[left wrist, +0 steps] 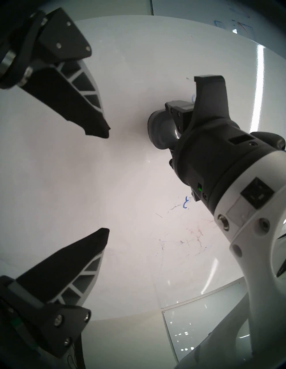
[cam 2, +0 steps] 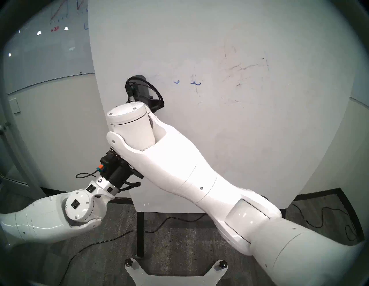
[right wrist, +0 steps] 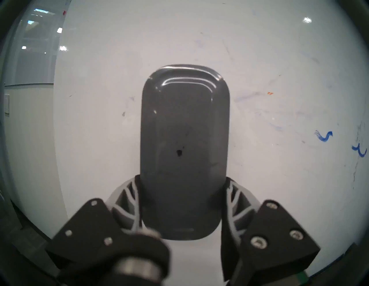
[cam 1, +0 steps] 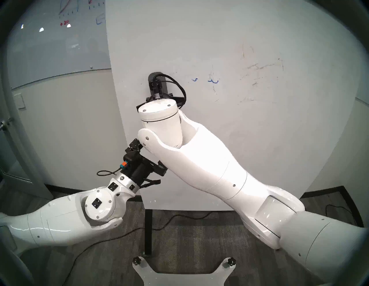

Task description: Erase all marks on the whiteboard with the eraser

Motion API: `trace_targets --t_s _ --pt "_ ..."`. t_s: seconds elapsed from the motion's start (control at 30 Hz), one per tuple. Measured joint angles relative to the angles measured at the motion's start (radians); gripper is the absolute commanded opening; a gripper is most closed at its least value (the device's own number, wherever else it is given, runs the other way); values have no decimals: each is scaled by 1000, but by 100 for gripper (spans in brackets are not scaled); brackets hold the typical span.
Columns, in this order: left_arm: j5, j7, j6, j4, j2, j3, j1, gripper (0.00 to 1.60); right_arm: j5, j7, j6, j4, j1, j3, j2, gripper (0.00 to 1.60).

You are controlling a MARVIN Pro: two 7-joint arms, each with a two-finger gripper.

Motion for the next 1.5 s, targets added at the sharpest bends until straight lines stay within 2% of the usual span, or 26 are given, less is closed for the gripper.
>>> trace_targets --t_s 0.37,0.9,1.5 --pt "0 0 0 0 0 0 0 160 10 -3 41 25 24 21 -19 0" --pt "0 0 0 0 0 0 0 160 6 -17 27 47 25 21 -36 0" --pt "0 0 0 0 0 0 0 160 5 -32 16 49 -25 10 -34 0"
